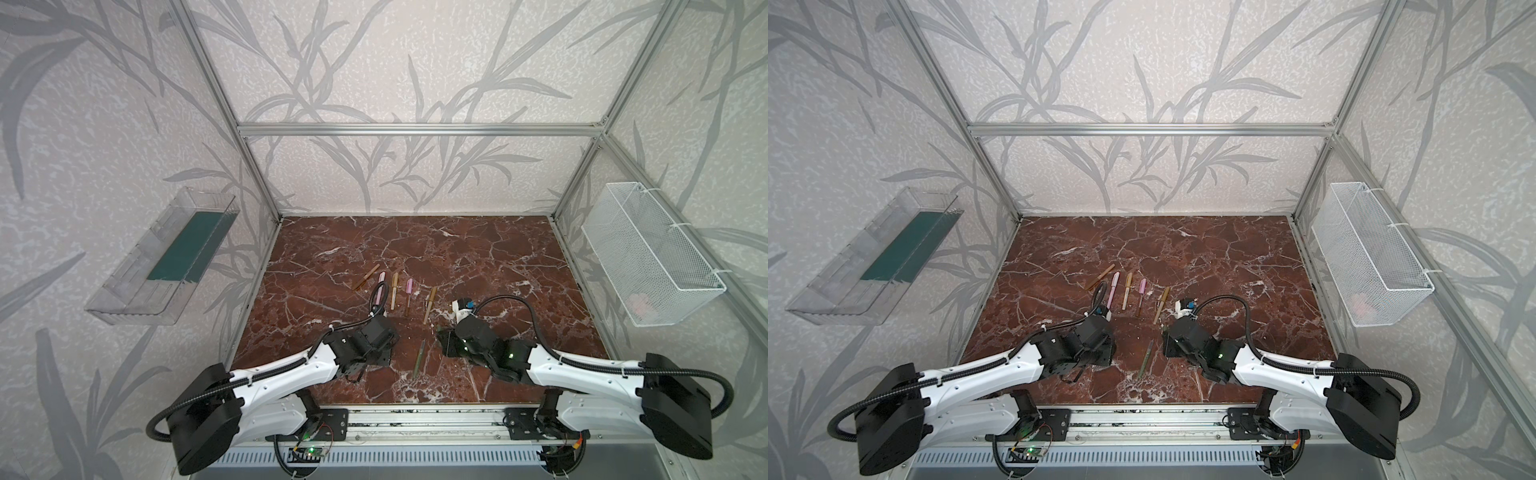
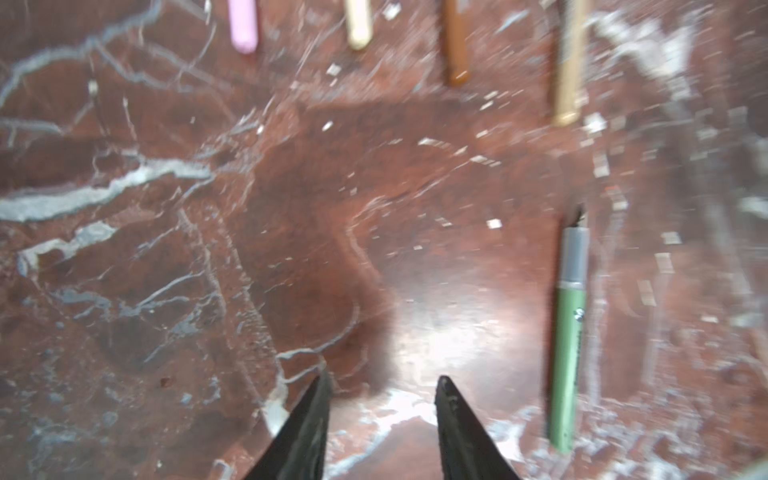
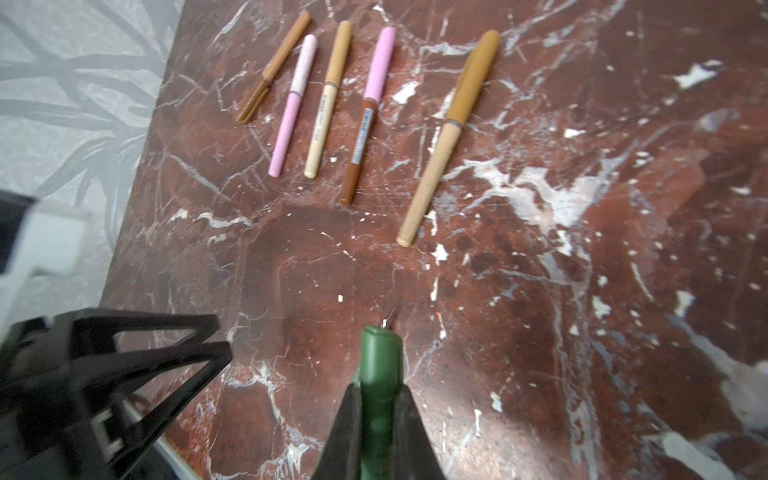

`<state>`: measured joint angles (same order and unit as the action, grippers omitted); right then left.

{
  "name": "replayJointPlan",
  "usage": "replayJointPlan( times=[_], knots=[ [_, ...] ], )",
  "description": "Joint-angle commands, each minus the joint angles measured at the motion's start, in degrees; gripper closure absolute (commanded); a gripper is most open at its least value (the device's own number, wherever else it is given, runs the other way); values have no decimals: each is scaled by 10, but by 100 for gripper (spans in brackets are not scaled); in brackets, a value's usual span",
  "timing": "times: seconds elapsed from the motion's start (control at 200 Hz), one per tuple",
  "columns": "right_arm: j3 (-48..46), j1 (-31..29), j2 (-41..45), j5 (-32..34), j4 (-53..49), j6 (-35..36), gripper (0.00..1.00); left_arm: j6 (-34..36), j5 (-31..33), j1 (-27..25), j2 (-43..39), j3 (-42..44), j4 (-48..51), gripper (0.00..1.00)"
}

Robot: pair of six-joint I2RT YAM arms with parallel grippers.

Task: Insert the pens into the pen caps
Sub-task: 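Lift the green pen with the left while the right lifts the green cap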

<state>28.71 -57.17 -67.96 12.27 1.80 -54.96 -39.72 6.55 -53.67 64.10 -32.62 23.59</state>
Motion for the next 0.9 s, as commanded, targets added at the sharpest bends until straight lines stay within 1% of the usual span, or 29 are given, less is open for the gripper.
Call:
replayJointPlan(
  times=[0.0, 0.12, 0.225, 0.285, 0.4, 0.52, 0.65, 0.785, 0.9],
  knots=[
    [-33, 13, -2, 63, -39, -63, 100, 30, 18, -58, -9, -44, -9, 49],
    [-65, 46, 23, 90, -74, -74, 100, 36, 14, -101, 59, -83, -26, 46],
    [-95, 92, 62, 81, -83, -69, 100, 38, 20, -133, 136, -111, -40, 40],
    [-105, 119, 96, 82, -104, -59, 100, 36, 27, -146, 169, -128, -40, 40],
    [-112, 151, 169, 96, -152, -35, 100, 31, 49, -158, 200, -149, -26, 40],
    [-118, 180, 231, 89, -187, -17, 100, 33, 35, -164, 222, -161, -33, 42],
    [-124, 192, 262, 77, -194, -10, 100, 38, 31, -181, 267, -195, -29, 42],
    [-125, 192, 261, 69, -192, -8, 100, 38, 36, -191, 315, -223, -20, 42],
    [-122, 193, 259, 64, -192, -6, 100, 30, 49, -192, 344, -236, 1, 46]
  ],
)
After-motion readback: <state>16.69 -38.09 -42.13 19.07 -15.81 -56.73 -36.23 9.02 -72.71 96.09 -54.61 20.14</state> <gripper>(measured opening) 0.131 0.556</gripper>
